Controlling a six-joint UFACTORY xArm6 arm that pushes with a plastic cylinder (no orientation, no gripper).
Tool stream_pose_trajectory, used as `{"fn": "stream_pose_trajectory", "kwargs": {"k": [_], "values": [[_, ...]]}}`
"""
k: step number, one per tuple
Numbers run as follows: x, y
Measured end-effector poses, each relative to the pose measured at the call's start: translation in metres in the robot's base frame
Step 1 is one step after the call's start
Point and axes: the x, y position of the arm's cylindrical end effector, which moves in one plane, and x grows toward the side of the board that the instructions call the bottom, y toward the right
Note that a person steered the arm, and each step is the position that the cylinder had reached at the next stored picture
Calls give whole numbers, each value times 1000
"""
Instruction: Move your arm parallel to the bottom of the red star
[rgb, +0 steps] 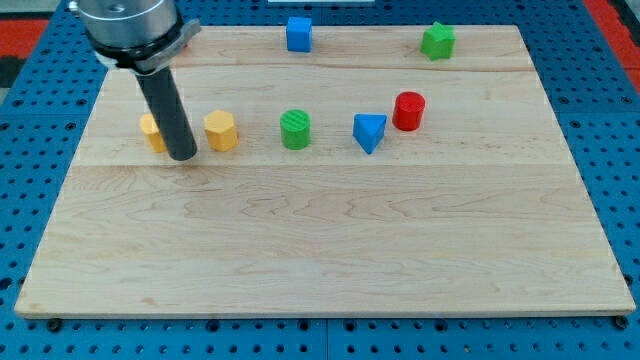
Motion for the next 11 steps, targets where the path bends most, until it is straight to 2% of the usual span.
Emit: {"fn": "stream_pose_trajectory", "kwargs": {"k": [1, 3, 5, 7, 11], "values": [[-14, -1], [-14, -55], [-19, -18], [-44, -25], [-49, -25]]}}
